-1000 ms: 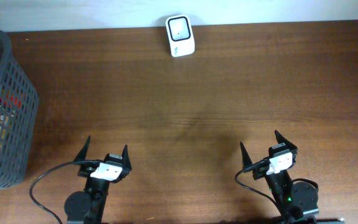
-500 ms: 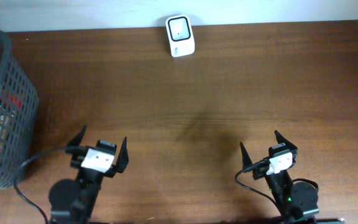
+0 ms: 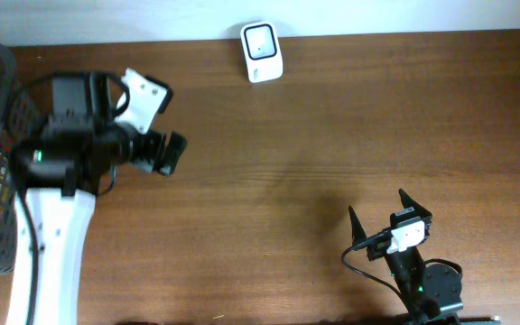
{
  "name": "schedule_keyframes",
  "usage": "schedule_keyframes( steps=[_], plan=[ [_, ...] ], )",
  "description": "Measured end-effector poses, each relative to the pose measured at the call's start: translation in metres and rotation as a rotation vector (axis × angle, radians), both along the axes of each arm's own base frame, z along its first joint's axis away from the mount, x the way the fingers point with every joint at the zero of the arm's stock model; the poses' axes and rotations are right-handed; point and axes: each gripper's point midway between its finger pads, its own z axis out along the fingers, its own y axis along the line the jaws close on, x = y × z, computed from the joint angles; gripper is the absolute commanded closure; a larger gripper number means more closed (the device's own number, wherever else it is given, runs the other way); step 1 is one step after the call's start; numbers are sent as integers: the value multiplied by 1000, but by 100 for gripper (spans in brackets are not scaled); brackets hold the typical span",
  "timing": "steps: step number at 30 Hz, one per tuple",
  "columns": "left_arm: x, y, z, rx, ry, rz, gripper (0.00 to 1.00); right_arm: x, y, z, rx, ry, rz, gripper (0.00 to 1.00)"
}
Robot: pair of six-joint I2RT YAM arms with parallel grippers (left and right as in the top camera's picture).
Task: Scan the item barcode
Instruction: 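Reach the left gripper into the grey basket and grasp a white tube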
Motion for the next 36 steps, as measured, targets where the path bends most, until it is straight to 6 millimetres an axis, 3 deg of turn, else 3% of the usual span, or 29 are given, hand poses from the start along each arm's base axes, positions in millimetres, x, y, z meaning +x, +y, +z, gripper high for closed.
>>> schedule_keyframes(
  steps=[4,5,7,8,9,11,12,13,15,16,17,19,20,21,24,27,31,32,34,36],
  plan=[
    [44,-14,-20,-59,21,-34,1,0,0,0,0,0,0,1],
    [65,-13,-24,-85,-5,0,1,0,0,0,-1,-1,0,1],
    [85,3,-15,-119,-57,91,1,0,0,0,1,-1,0,1],
    [98,25,2,-135,-112,172,1,0,0,0,-1,-1,0,1],
    [113,77,42,-147,-233,323,1,0,0,0,0,-1,0,1],
    [114,136,83,-139,-354,473,1,0,0,0,-1,-1,0,1],
    [110,178,104,-111,-432,575,1,0,0,0,0,-1,0,1],
    [98,223,114,-68,-473,695,1,0,0,0,0,-1,1,1],
    [75,281,115,1,-487,859,0,0,0,0,0,-1,0,1],
    [58,316,109,46,-473,958,0,0,0,0,0,-1,0,1],
    [52,329,104,63,-461,990,0,0,0,0,0,0,1,1],
    [37,369,73,115,-370,1068,0,0,0,0,0,-1,0,1],
    [35,377,63,125,-340,1078,0,0,0,0,0,-1,0,1],
    [29,402,23,163,-231,1092,0,0,0,0,0,-1,0,1],
    [24,430,-28,203,-106,1076,5,0,0,0,0,-1,0,1],
    [18,443,-75,225,21,1035,5,0,0,0,0,0,0,1],
    [17,443,-123,226,146,976,2,0,0,0,0,-1,0,1],
    [16,442,-146,221,204,949,2,0,0,0,0,-1,0,2],
    [16,442,-162,214,240,934,3,0,0,0,0,0,0,1],
    [16,442,-180,206,273,923,28,0,0,0,0,0,0,1]
  ],
)
